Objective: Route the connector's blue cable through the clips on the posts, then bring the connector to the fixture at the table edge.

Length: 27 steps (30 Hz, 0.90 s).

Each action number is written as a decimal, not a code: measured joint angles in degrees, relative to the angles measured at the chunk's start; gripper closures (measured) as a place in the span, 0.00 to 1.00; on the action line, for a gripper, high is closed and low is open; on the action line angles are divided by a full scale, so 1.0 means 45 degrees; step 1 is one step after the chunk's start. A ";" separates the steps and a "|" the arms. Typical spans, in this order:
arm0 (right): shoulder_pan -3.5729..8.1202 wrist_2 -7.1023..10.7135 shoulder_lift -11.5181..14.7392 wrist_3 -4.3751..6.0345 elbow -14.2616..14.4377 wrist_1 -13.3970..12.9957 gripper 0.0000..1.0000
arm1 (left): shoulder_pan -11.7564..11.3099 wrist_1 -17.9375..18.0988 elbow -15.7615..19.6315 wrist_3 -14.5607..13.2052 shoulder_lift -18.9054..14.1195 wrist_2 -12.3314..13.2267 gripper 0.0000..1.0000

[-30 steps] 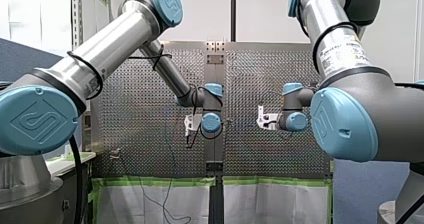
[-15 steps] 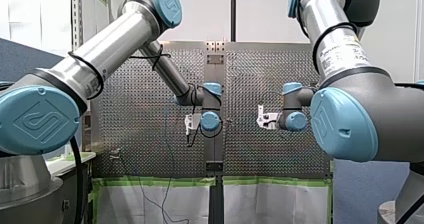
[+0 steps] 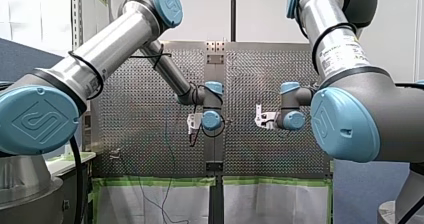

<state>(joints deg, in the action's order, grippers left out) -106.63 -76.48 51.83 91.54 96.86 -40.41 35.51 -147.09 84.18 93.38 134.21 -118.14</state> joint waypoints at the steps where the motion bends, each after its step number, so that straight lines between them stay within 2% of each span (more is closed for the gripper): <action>1: -0.0001 -0.0003 -0.0005 0.0007 -0.0008 0.0004 1.00 | -0.0011 0.0002 0.0000 0.0013 0.0001 0.0014 1.00; 10: 0.0063 -0.0096 -0.0038 0.0045 -0.0068 0.0013 1.00 | -0.0104 -0.0083 -0.0120 0.0049 0.0162 0.0042 1.00; 17: 0.0022 -0.0279 -0.0305 -0.0004 -0.0288 0.0125 1.00 | -0.0058 -0.0350 -0.0687 0.0294 0.0727 0.0014 1.00; 22: -0.0020 -0.0366 -0.0580 -0.0144 -0.0576 0.0430 1.00 | -0.0162 -0.0603 -0.1174 0.0359 0.0811 0.0011 1.00; 27: -0.0024 -0.0387 -0.0651 -0.0137 -0.0861 0.0573 1.00 | -0.0298 -0.0805 -0.1432 0.0360 0.0814 0.0013 1.00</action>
<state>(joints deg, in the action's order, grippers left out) -106.74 -78.22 48.89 90.92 92.98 -37.83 34.17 -150.71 77.73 95.00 137.88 -118.08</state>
